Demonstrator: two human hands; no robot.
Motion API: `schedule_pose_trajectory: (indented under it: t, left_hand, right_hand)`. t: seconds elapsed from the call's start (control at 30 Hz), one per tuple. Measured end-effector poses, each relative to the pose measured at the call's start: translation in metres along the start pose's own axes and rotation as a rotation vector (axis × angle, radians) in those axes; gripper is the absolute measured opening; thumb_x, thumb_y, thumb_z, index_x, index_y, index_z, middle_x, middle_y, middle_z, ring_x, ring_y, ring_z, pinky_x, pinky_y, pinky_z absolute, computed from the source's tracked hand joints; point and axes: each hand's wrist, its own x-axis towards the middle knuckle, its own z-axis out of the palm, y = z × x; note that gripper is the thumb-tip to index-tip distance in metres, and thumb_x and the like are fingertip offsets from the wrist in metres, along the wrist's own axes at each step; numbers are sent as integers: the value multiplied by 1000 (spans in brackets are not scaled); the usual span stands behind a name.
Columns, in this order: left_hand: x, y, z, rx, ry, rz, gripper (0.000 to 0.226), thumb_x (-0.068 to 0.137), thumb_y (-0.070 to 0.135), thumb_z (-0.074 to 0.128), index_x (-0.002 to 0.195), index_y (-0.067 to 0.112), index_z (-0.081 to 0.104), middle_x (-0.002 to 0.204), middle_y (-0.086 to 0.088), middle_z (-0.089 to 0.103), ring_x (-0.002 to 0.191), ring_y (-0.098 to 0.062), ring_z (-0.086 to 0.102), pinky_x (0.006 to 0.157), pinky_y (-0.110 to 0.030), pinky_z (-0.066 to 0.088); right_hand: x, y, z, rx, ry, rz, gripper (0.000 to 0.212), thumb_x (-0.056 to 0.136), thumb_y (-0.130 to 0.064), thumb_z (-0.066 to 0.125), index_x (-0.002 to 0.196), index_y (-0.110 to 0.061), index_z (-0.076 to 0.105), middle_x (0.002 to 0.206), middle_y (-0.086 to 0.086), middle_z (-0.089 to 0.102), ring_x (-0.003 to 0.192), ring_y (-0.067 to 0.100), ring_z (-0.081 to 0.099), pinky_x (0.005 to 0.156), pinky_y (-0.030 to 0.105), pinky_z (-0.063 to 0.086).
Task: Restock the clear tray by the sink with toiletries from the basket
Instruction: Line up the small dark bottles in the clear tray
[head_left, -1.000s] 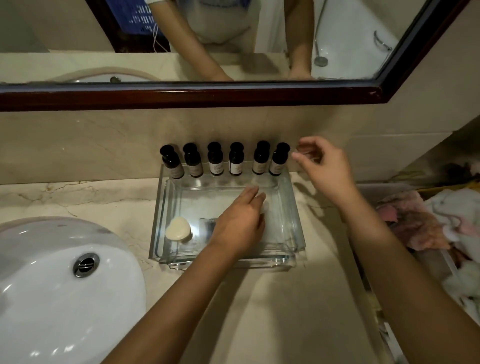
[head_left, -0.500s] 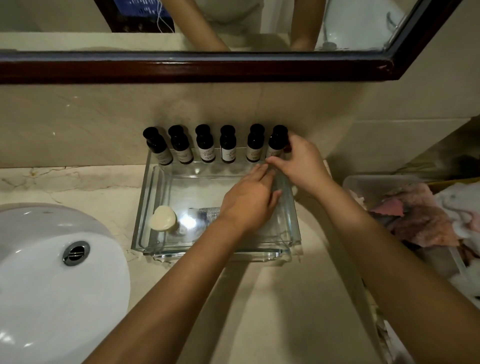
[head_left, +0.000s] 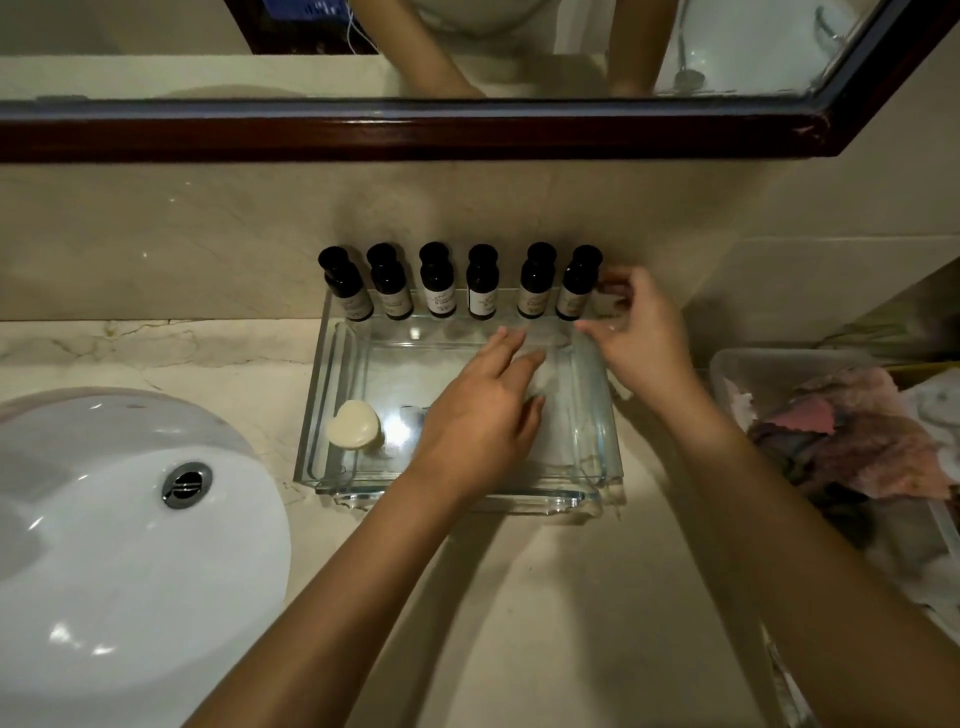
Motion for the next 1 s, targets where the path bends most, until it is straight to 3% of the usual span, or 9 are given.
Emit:
schedule_pose_trajectory:
  t: [0.13, 0.2, 0.27, 0.37, 0.47, 0.67, 0.83, 1.0]
  left_hand:
    - [-17, -20, -32, 198, 94, 157, 41, 86, 28, 40, 111, 9, 65, 125, -14, 60, 116, -31, 58, 84, -37, 53]
    - [-20, -37, -52, 198, 167, 86, 34, 86, 27, 44, 105, 9, 66, 115, -11, 63, 102, -29, 62, 74, -34, 54]
    - [-18, -56, -69, 99, 269, -104, 23, 89, 22, 53, 104, 9, 64, 107, -8, 62, 96, -25, 60, 72, -29, 46]
    - [-11, -82, -84, -45, 393, -349, 24, 88, 19, 60, 111, 11, 56, 106, -6, 58, 93, -19, 56, 75, -26, 41]
    - [-5, -95, -92, -163, 463, -466, 39, 85, 21, 65, 118, 11, 48, 112, -5, 52, 87, -12, 52, 75, -27, 44]
    - [-3, -103, -96, -264, 466, -417, 46, 85, 18, 66, 126, 15, 45, 120, 1, 44, 91, -9, 50, 78, -23, 42]
    - [-7, -108, -91, -327, 456, -383, 43, 86, 14, 65, 124, 17, 47, 114, 7, 41, 94, -10, 52, 80, -24, 43]
    - [-7, -107, -86, -334, 440, -346, 42, 86, 13, 63, 125, 15, 48, 113, 8, 41, 99, -9, 51, 84, -23, 44]
  right_hand:
    - [-33, -7, -9, 100, 125, 138, 25, 84, -7, 65, 101, -16, 49, 88, -4, 58, 79, 13, 54, 67, 20, 38]
    - [-43, -22, -8, 67, 78, 71, 14, 85, -8, 63, 88, -18, 54, 74, -10, 53, 71, 11, 52, 60, 15, 37]
    - [-45, -45, -7, 32, -6, -30, 10, 85, -10, 63, 84, -19, 60, 72, -14, 53, 68, 5, 51, 58, 4, 34]
    - [-36, -77, 1, 18, -110, -151, 10, 86, -9, 62, 87, -19, 63, 74, -18, 54, 68, -6, 49, 59, 3, 37]
    - [-23, -97, 9, -63, -71, -240, 13, 87, -8, 61, 94, -18, 65, 84, -13, 58, 71, -1, 50, 64, 10, 38]
    - [-1, -116, 17, -404, -78, -390, 29, 89, -8, 57, 117, -17, 61, 118, 2, 60, 103, 24, 59, 85, 34, 48]
    - [5, -113, 26, -591, -107, -380, 31, 92, -7, 53, 118, -19, 63, 113, 4, 59, 102, 29, 58, 69, 29, 38]
    - [7, -114, 27, -584, -92, -348, 27, 92, -18, 57, 118, -16, 64, 115, 9, 60, 107, 32, 56, 79, 34, 42]
